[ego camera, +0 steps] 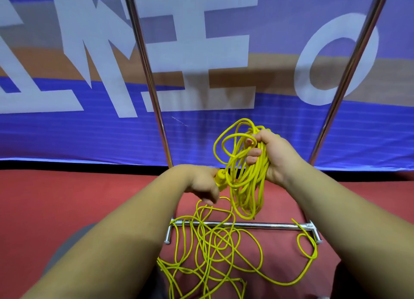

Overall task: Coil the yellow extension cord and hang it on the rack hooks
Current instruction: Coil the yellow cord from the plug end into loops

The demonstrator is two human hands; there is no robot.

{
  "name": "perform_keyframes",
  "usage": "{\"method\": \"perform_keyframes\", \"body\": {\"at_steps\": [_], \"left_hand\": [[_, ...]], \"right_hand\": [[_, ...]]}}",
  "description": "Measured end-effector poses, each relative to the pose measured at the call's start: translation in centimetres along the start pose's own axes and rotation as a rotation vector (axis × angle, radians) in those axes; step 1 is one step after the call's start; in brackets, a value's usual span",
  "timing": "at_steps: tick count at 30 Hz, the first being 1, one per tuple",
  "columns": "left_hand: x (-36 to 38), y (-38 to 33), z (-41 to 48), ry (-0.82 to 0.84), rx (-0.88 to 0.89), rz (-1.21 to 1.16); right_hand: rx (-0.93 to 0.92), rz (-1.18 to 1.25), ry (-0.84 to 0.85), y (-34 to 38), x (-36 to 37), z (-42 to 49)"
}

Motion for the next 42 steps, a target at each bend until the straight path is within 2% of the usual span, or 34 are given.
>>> {"method": "perform_keyframes", "body": {"at_steps": [5, 10, 12, 15, 18, 23, 27, 30, 34, 37, 39, 42], "left_hand": [[-2.4, -1.4, -2.4, -0.062, -0.01, 0.045], [-5.1, -2.9, -5.6, -0.29, 0.067, 0.236], [-5.2, -3.5, -6.2, -0.334, 0.108, 0.167], [-4.3, -4.4, -6.7, -0.307, 0.184, -0.127], [-4.1, -5.3, -6.8, -0.328, 0.27, -0.145], [-3.2, -5.5, -6.7, -0.071, 0.301, -0.256], [-2.8, -6.0, -7.2, -0.027, 0.321, -0.278], [-3.0, -6.1, -7.5, -0.112, 0.322, -0.258], [-3.2, -6.6, -7.3, -0.324, 0.277, -0.238], [-3.7, -6.6, -6.9, -0.488, 0.111, -0.346], [-3.8, -6.6, -6.6, -0.6, 0.033, -0.303], [-3.7, -7.3, -6.6, -0.752, 0.098, -0.176]], "right_hand": [[-0.035, -0.1, -0.128, 0.9, -1.5, 0.5], [-0.108, -0.222, -0.245, 1.2, -3.2, 0.8], [-0.12, -0.214, -0.264, 1.2, -3.3, 0.8], [-0.092, -0.179, -0.256, 0.9, -3.5, 1.0], [-0.07, -0.14, -0.252, 0.4, -3.5, 1.2], [-0.078, -0.153, -0.238, -0.3, -2.8, 1.0], [-0.089, -0.233, -0.215, -0.8, -2.7, 1.2], [-0.08, -0.322, -0.204, -1.1, -2.7, 1.5], [-0.083, -0.446, -0.174, -2.0, -2.2, 1.6], [-0.07, -0.511, -0.158, -2.4, -1.9, 1.5], [-0.057, -0.552, -0.176, -2.4, -1.8, 1.3], [-0.05, -0.576, -0.198, -2.5, -1.5, 1.0]]}}
Point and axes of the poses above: each hand's wrist, its own z-axis towards the middle knuckle, its own x-axis out of the palm, y = z × x, the point moved 4 cm from there along z, towards the middle knuckle
